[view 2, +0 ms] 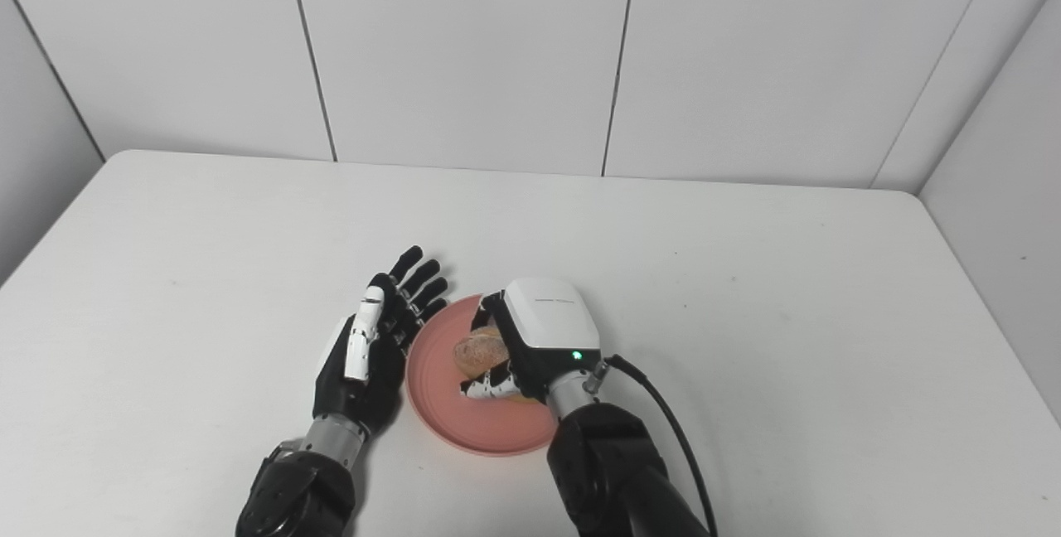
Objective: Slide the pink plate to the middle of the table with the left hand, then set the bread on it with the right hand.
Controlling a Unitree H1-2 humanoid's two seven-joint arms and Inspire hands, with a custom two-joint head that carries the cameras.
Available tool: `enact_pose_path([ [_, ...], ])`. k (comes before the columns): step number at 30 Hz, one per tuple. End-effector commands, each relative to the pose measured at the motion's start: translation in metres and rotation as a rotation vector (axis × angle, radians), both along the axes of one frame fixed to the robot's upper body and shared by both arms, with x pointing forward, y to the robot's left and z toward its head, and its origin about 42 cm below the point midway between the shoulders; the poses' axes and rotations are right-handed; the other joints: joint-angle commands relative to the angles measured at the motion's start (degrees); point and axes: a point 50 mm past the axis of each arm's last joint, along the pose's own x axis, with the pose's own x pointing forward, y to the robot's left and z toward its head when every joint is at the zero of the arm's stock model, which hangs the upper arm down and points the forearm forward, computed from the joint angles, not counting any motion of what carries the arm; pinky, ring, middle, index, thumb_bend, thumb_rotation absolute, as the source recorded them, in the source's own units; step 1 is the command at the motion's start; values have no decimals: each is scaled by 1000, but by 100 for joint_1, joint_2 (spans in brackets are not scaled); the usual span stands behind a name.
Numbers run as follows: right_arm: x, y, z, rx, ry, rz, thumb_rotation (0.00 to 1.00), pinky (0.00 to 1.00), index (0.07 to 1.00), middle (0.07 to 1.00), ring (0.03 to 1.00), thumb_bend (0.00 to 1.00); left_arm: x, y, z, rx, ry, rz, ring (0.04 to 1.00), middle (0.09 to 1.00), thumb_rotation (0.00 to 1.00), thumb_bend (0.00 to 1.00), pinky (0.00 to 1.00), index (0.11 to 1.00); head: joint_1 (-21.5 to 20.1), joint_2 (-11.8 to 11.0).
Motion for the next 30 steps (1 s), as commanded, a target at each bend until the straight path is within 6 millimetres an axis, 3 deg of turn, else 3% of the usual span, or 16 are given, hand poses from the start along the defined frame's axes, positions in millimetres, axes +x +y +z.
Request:
enact_pose_path([
  [1,-2,0,0,-4,-8,24,146,219,492,466,334,522,-6,-7,-14,-3,66,-5,902,912,1000,388,918,899,2,-10],
  [3,-3,-1,1,-3,2,26,200,233,604,496,354,679,-6,-7,-14,-6,66,-4,902,912,1000,388,921,898,2,-11],
  [6,-6,-1,6,-5,37,34,297,288,707,572,438,813,-6,-7,-14,-6,67,-3,901,911,1000,388,923,898,-8,-14],
  [8,-8,0,9,-11,61,43,373,450,756,699,601,883,-6,-7,-14,-4,66,-2,901,912,1000,384,920,899,-8,-19],
  [10,-9,-1,12,-15,71,47,414,554,794,769,691,928,-6,-7,-14,-3,65,-1,900,911,1000,381,916,898,-13,-27],
  [12,-10,-1,14,-10,76,52,421,582,804,786,714,937,-6,-7,-14,-3,64,-3,900,910,1000,380,915,897,-14,-37],
  [13,-10,-1,14,-6,78,54,424,672,836,825,778,948,-6,-6,-14,-2,63,-4,901,910,1000,378,917,899,-14,-37],
  [18,-11,-3,23,7,54,67,462,847,931,912,891,979,-6,-6,-14,-7,66,-4,908,906,1000,376,924,899,-30,-50],
  [24,-12,-6,35,21,7,83,513,870,957,927,906,1000,-6,-6,-13,-4,67,3,913,908,1000,365,919,899,-51,-71],
  [30,-13,-9,50,49,-56,103,547,873,969,938,920,1000,-5,-5,-14,-7,69,-18,937,926,1000,382,974,916,-63,-113],
])
